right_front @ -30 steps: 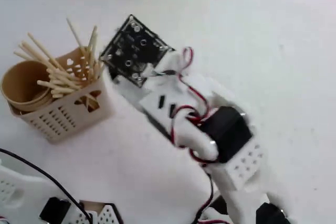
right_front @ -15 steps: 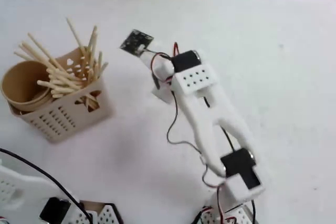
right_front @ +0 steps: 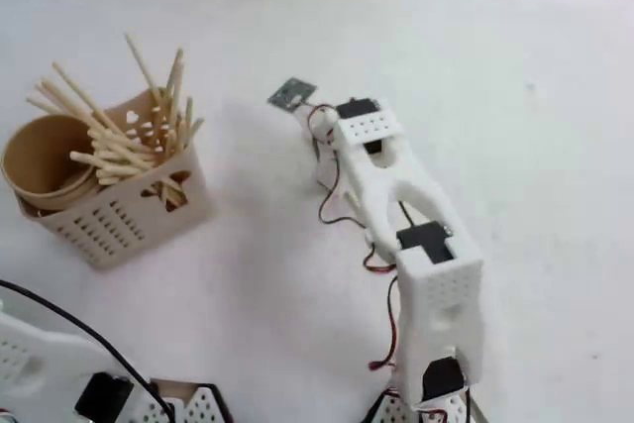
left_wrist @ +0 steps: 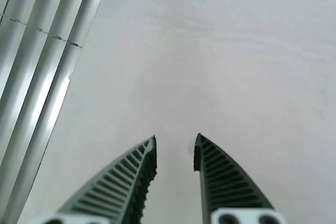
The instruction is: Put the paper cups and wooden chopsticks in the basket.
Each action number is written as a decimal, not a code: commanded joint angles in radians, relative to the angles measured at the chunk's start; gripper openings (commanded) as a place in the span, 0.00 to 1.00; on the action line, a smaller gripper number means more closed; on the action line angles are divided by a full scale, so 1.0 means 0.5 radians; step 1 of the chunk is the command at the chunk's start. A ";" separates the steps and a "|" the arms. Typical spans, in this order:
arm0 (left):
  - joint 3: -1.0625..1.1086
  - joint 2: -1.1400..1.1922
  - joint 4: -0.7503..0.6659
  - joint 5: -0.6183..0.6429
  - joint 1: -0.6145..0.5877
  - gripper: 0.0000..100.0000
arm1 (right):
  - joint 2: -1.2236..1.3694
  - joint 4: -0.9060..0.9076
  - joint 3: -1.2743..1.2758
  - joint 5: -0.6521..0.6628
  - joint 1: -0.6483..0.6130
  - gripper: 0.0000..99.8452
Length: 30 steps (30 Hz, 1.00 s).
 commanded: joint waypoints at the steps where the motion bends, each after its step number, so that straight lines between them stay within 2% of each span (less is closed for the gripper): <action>1: -0.015 -0.023 -0.046 -0.015 -0.002 0.14 | 0.008 0.081 -0.025 0.000 0.005 0.02; 3: -0.015 -0.023 -0.043 -0.015 0.005 0.14 | -0.032 0.137 -0.040 -0.040 0.014 0.02; 6: -0.015 -0.023 -0.046 -0.015 0.005 0.14 | -0.235 0.189 -0.040 -0.252 0.044 0.02; 12: -0.015 -0.023 -0.049 -0.015 0.005 0.14 | -1.048 0.232 -0.034 -0.516 0.051 0.02; 19: -0.015 -0.020 -0.043 -0.015 0.023 0.14 | -1.981 0.192 -0.043 -0.571 -0.259 0.02; 23: -0.015 -0.020 -0.040 -0.015 0.029 0.14 | -2.254 -0.232 -0.040 -0.844 -0.499 0.02; 30: 0.025 0.017 -0.052 -0.018 0.026 0.14 | -2.272 -1.030 -0.028 -1.255 -0.809 0.02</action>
